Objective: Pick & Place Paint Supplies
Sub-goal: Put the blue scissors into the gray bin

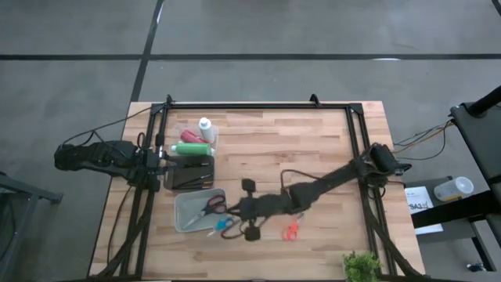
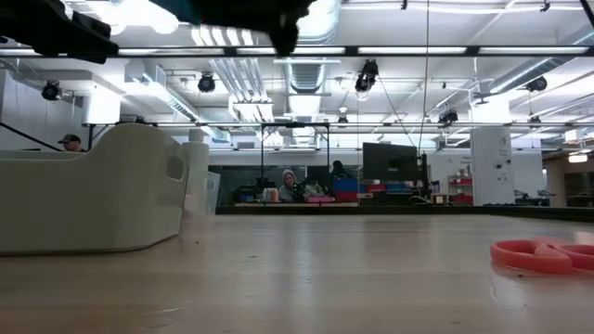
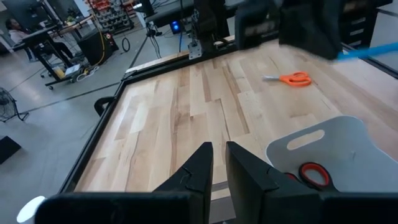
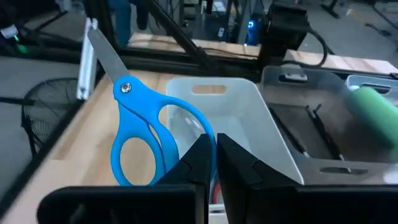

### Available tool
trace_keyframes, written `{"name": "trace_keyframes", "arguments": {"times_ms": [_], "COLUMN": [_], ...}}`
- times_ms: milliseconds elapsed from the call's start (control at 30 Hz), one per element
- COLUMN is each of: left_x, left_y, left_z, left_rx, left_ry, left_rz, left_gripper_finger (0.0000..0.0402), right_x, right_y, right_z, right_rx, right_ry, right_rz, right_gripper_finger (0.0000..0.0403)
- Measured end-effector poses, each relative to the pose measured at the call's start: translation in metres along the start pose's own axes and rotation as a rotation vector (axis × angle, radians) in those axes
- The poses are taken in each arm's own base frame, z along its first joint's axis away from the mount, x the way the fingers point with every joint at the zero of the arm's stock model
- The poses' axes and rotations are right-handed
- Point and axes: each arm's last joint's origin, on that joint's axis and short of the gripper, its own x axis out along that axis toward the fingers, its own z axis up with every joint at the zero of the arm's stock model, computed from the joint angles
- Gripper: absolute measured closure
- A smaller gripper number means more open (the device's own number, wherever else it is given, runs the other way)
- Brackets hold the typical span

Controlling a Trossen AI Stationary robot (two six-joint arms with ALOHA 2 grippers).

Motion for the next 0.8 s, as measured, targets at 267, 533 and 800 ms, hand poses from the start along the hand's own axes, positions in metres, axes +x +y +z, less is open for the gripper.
{"name": "trace_keyframes", "arguments": {"times_ms": [267, 533, 800], "left_x": [0.002, 0.004, 0.004], "left_y": [0.0, -0.001, -0.001], "left_z": [0.0, 0.0, 0.0], "left_rx": [0.003, 0.005, 0.006], "left_ry": [0.013, 0.027, 0.027], "left_rz": [-0.003, -0.007, -0.007], "left_gripper_finger": [0.0351, 0.0351, 0.0351], "right_x": [0.039, 0.061, 0.075], "right_y": [-0.045, -0.072, -0.072], "right_z": [-0.002, -0.018, -0.041], "right_rx": [-0.018, 0.017, 0.025], "right_ry": [0.009, 0.056, 0.109], "right_rz": [-0.006, 0.08, 0.083], "right_gripper_finger": [0.0388, 0.0388, 0.0388]}}
